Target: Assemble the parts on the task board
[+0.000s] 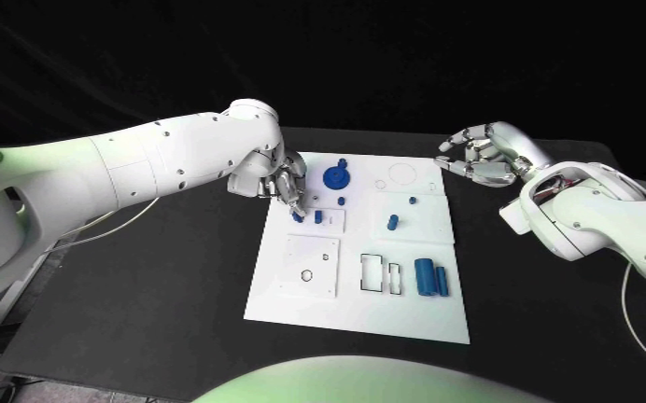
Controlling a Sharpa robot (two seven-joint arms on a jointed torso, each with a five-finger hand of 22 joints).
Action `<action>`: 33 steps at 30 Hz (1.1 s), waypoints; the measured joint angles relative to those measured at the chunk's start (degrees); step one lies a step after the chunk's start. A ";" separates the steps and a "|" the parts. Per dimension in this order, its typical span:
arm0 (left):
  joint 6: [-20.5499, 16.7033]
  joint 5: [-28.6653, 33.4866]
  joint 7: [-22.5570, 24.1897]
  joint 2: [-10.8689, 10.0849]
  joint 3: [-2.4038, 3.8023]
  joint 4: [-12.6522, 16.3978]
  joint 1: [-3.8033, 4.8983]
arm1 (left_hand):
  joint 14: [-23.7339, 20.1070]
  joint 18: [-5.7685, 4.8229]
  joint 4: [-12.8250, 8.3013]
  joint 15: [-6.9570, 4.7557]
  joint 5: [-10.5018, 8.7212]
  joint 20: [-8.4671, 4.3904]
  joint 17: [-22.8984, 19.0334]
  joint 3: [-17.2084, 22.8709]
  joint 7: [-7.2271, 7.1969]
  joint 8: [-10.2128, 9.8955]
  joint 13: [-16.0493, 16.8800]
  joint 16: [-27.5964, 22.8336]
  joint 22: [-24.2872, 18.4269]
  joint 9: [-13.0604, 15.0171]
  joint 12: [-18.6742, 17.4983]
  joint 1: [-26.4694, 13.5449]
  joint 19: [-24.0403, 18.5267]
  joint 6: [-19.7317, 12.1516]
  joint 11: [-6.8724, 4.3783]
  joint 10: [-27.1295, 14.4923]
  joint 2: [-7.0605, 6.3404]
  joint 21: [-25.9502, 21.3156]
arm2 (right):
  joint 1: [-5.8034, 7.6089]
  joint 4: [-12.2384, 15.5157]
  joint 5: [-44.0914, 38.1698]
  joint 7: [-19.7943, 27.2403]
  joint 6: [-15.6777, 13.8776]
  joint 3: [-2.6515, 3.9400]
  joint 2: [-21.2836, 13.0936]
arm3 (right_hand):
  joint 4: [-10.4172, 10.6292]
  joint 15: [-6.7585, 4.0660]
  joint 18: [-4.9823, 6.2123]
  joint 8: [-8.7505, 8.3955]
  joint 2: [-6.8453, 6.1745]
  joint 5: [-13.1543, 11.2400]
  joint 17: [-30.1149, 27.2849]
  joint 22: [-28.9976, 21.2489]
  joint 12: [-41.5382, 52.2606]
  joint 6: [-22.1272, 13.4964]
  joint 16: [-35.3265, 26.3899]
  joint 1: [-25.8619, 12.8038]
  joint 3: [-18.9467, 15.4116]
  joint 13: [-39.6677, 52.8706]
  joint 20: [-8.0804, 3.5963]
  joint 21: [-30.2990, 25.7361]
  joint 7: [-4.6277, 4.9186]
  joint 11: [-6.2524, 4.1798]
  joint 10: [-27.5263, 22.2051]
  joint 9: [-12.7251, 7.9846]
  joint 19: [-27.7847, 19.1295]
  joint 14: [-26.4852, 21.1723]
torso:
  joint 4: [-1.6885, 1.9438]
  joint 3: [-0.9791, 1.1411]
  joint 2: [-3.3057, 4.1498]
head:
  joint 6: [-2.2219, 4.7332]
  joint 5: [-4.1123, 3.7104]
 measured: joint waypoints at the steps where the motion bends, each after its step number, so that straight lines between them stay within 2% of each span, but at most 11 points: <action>1: -0.04 0.00 0.00 -0.05 0.00 0.04 -0.01 | 0.00 0.00 0.00 0.00 0.00 0.00 0.00 0.00 0.00 0.00 0.00 0.00 0.00 0.00 0.00 0.01 0.00 0.00 0.00 0.00 0.00 0.00 | 0.00 0.00 0.00 0.00 0.00 0.00 -0.01 | 0.00 0.00 0.00 0.00 0.00 0.00 0.00 0.00 0.00 0.00 0.00 0.00 0.00 0.00 0.00 0.00 0.00 0.00 0.00 0.00 0.00 0.00 | 0.01 0.00 -0.01 | 0.00 -0.01; 10: -0.50 1.49 0.00 -1.45 0.03 0.78 -0.19 | 0.00 0.00 0.00 0.00 -0.12 0.00 0.00 0.00 -0.19 0.08 0.22 0.00 0.00 0.19 0.00 0.05 0.00 0.20 0.00 0.00 0.05 0.00 | -0.03 -0.01 0.00 0.03 0.00 0.00 -0.12 | 0.00 0.00 0.00 0.00 0.00 0.00 0.03 0.00 0.00 0.00 0.00 0.00 0.00 0.00 0.00 0.00 0.00 0.00 0.00 0.00 0.00 0.00 | -0.04 -0.03 0.02 | 0.04 -0.11; 17: -1.88 3.72 -0.03 -3.29 0.43 2.33 -0.33 | 0.00 0.00 0.00 0.00 0.21 0.21 0.00 0.00 -0.19 0.08 0.57 0.00 0.00 0.20 0.27 0.05 0.20 0.20 0.07 0.34 0.05 0.29 | -0.05 -0.02 0.00 0.04 0.00 0.00 -0.18 | 0.00 0.00 0.00 0.00 0.00 0.00 0.05 0.00 0.00 0.00 0.00 0.00 0.00 0.00 0.00 0.00 0.00 0.00 0.00 -0.01 0.00 0.00 | -0.02 -0.01 0.04 | -0.12 -0.20; 27: -5.93 6.44 -0.03 -6.64 0.85 6.49 -0.33 | 0.00 -0.01 0.00 0.00 0.22 0.21 0.00 0.00 -0.39 0.07 1.24 0.00 -0.01 0.31 0.93 0.04 0.20 0.43 -0.01 0.84 0.04 0.28 | -0.05 -0.07 0.00 0.06 -0.04 0.00 -0.27 | 0.00 0.00 0.00 0.00 0.00 0.00 0.04 0.00 0.00 0.00 0.00 0.00 0.00 0.00 0.00 0.01 0.00 0.00 0.00 -0.01 0.00 0.00 | 0.04 -0.01 -0.03 | -0.18 -0.32; 33: -8.13 7.08 -0.01 -7.42 0.88 7.91 -0.45 | 0.00 -0.01 0.00 0.00 0.22 0.19 0.00 0.00 -0.39 0.06 1.24 0.00 -0.01 0.59 0.93 0.04 0.21 0.43 -0.01 0.83 0.04 0.28 | -0.07 -0.10 0.00 0.07 -0.05 0.00 -0.27 | 0.00 0.00 0.00 0.00 0.00 0.00 0.04 0.00 0.00 0.00 0.00 0.00 0.00 0.00 0.00 0.01 0.00 0.00 0.00 -0.01 0.00 0.00 | 0.09 -0.03 -0.05 | -0.07 -0.34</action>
